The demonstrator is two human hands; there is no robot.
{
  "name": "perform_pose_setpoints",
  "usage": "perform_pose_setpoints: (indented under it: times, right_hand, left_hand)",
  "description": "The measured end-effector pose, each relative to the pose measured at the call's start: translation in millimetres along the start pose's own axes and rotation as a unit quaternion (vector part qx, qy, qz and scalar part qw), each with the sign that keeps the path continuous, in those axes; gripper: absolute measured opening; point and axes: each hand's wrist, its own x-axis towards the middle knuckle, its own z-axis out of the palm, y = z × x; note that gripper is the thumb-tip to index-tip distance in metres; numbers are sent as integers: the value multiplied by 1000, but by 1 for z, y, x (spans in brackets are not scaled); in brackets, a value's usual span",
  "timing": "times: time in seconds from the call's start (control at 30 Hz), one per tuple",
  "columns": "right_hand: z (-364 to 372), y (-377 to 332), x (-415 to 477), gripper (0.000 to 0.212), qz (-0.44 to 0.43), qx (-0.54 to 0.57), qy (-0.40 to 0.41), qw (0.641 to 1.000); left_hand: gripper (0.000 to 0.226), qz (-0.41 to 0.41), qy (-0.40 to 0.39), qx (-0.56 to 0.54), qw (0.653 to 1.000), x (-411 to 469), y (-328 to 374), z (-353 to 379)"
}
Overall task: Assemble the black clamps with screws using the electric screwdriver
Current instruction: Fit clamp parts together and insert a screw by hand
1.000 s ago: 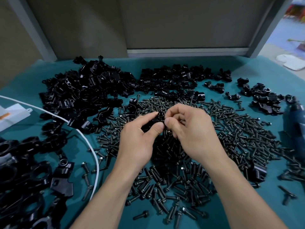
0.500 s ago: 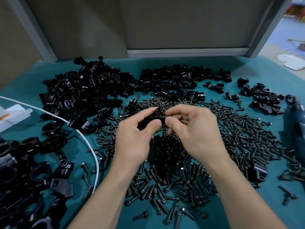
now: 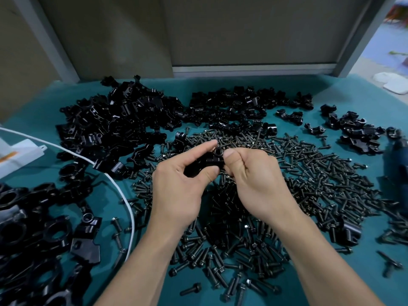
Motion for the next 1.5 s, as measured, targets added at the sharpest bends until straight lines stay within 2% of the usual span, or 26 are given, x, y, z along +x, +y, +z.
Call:
perform_pose_setpoints:
  times: [0.23, 0.4, 0.5, 0.63, 0.7, 0.77, 0.9, 1.0, 1.07, 1.17, 1.23, 1.3, 1.37, 1.43, 1.5]
  right_hand:
    - [0, 1, -1, 56, 58, 100, -20, 993]
    - [-2, 1, 0, 57, 48, 112, -38, 992]
    - [-5, 1, -1, 48, 14, 82, -21, 996]
    - [-14, 1, 1, 21, -3, 119, -35, 992]
    - [-13, 2, 0, 25, -26, 92, -18, 995]
    - [-8, 1, 0, 37, -40, 48, 11, 998]
    - [-1, 0, -2, 51, -6, 42, 22, 999]
    - [-10, -1, -4, 41, -9, 85, -16, 996]
    - [-11, -1, -3, 32, -14, 68, -31, 997]
    - [-2, 0, -2, 45, -7, 40, -8, 999]
    - [-2, 3, -1, 52, 23, 77, -11, 997]
    - [-8, 5, -2, 43, 31, 116, -33, 992]
    - [-12, 6, -1, 32, 9, 101, -39, 994]
    - [-8, 5, 1, 36, -1, 72, -28, 997]
    - [-2, 3, 1, 43, 33, 101, -39, 994]
  left_hand:
    - [48, 20, -10, -8, 1000, -2, 3, -1]
    - [44, 4, -27, -47, 999, 1, 5, 1]
    - [41, -7, -26, -60, 998, 3, 2, 2]
    - [39, -14, -15, -62, 998, 4, -1, 5]
    - [40, -18, -14, -70, 997, 3, -1, 5]
    - [41, -14, -17, -67, 998, 2, -1, 5]
    - [41, -16, -11, -64, 998, 1, 0, 5]
    - [39, -27, -1, -66, 997, 1, -1, 7]
    - [39, -28, -3, -67, 997, 1, -2, 7]
    - [40, -20, -10, -54, 998, 1, -1, 5]
    - [40, -20, -9, -42, 999, 2, -1, 6]
    - [39, -28, -7, -41, 999, 2, -1, 8]
    - [37, -34, -9, -47, 998, 3, -1, 9]
    - [37, -34, -12, -53, 998, 4, -2, 8]
    - [37, -30, -21, -51, 998, 3, -2, 6]
